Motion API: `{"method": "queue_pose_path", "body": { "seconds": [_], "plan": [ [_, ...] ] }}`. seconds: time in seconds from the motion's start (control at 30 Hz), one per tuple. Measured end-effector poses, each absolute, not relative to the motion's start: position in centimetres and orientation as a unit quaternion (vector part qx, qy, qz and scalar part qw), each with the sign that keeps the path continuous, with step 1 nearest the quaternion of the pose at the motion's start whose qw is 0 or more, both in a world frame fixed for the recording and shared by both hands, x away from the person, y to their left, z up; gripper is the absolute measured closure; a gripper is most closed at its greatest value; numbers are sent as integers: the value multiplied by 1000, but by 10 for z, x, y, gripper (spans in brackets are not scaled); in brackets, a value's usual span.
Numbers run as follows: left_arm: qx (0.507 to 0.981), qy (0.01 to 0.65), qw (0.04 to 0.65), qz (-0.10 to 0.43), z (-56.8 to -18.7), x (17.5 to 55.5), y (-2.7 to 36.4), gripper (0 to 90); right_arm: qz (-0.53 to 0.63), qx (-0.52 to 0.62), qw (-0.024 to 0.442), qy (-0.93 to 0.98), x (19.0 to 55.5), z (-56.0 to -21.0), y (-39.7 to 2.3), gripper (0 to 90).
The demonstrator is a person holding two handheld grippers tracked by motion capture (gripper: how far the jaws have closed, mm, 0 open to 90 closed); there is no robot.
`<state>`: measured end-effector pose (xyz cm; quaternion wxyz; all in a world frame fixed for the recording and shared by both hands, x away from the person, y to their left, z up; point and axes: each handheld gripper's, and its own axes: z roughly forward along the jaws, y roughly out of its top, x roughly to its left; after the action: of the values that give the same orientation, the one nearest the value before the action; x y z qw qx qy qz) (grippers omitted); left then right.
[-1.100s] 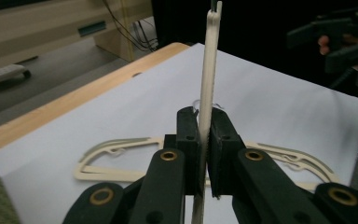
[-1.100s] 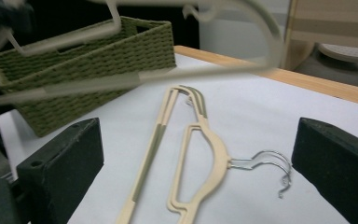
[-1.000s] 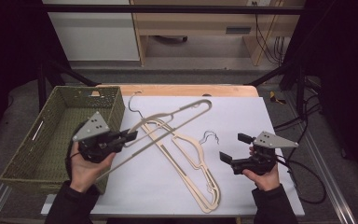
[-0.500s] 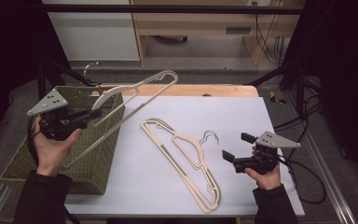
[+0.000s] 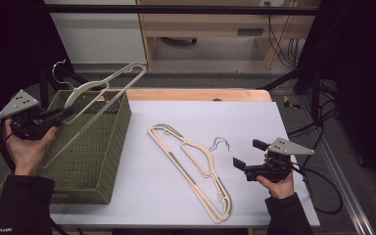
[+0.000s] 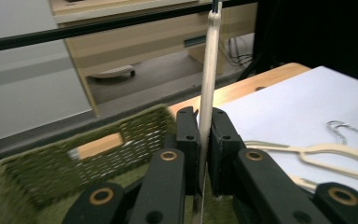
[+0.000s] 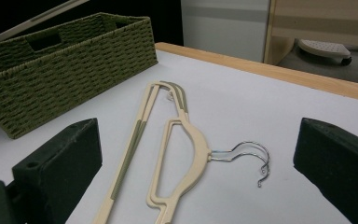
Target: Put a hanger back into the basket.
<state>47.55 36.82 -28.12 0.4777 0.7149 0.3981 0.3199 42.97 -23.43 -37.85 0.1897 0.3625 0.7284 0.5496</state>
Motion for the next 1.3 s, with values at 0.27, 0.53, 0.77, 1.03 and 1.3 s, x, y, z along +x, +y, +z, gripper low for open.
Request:
{"method": "queue_pose_path", "body": {
  "seconds": [0.27, 0.53, 0.77, 1.03, 1.3],
  "plan": [
    [725, 417, 437, 332, -304, 482, 398, 841, 547, 365, 189, 729, 431, -380, -232, 15],
    [740, 423, 402, 334, -323, 482, 415, 842, 546, 366, 188, 730, 431, -380, -232, 15],
    [750, 419, 397, 324, -338, 477, 425, 852, 545, 365, 188, 731, 431, -381, -231, 15],
    [763, 421, 369, 323, -346, 469, 434, 860, 544, 365, 186, 733, 432, -382, -230, 16],
    [772, 421, 345, 328, -372, 469, 429, 859, 542, 365, 184, 734, 432, -383, -229, 16]
  ]
}}
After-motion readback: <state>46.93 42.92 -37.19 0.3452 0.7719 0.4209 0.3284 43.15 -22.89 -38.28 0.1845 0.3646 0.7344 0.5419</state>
